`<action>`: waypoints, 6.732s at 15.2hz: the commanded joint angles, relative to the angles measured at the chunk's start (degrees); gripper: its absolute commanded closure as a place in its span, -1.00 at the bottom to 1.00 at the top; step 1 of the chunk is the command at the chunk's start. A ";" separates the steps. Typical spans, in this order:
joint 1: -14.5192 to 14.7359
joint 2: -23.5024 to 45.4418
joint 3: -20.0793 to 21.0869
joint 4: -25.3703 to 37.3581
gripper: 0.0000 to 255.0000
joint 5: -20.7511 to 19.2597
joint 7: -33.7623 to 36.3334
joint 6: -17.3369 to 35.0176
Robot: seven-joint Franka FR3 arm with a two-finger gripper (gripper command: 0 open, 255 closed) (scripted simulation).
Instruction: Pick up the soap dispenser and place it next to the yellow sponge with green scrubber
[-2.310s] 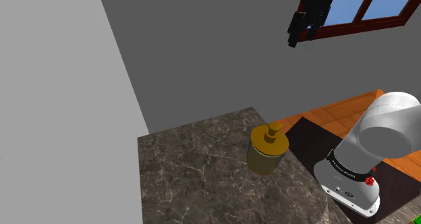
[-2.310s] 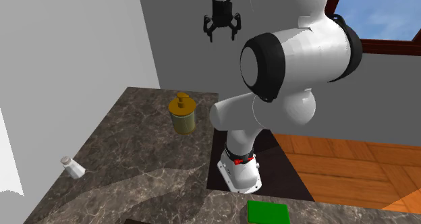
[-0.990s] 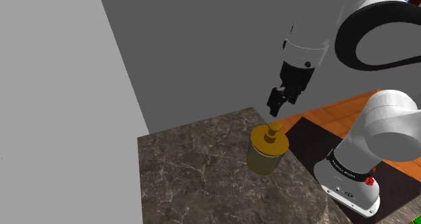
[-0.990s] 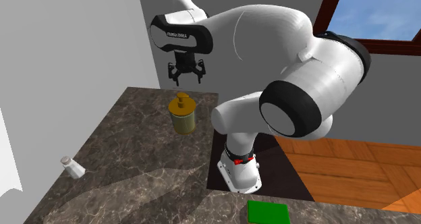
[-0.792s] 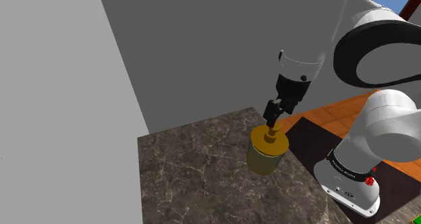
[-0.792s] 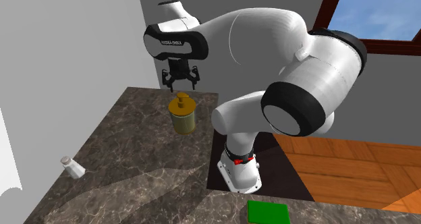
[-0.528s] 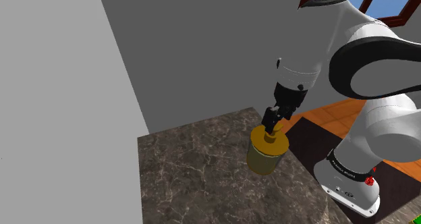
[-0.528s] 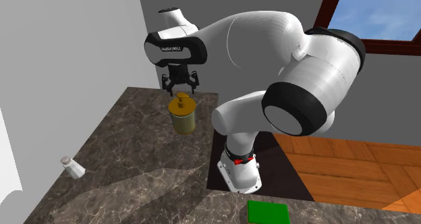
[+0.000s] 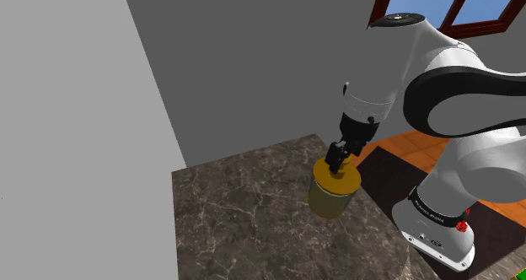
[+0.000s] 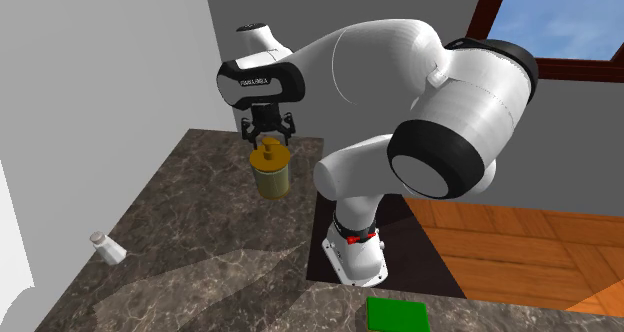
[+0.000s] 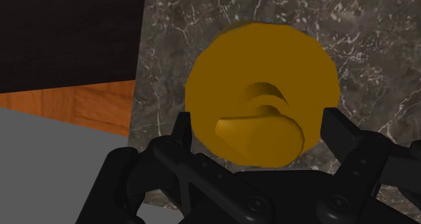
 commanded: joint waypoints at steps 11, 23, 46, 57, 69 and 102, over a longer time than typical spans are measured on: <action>-0.01 0.01 0.00 -0.02 1.00 0.00 -0.01 0.03; -0.86 -1.75 -2.58 6.58 1.00 -2.38 0.14 -8.27; -2.82 0.42 -6.73 25.12 1.00 -6.46 0.70 -24.63; -3.68 3.64 -7.92 35.57 1.00 -7.85 1.17 -31.90; -3.66 3.29 -10.00 43.10 1.00 -8.90 0.88 -39.97; -33.75 -37.08 -35.96 44.14 1.00 -43.18 -64.84 -79.28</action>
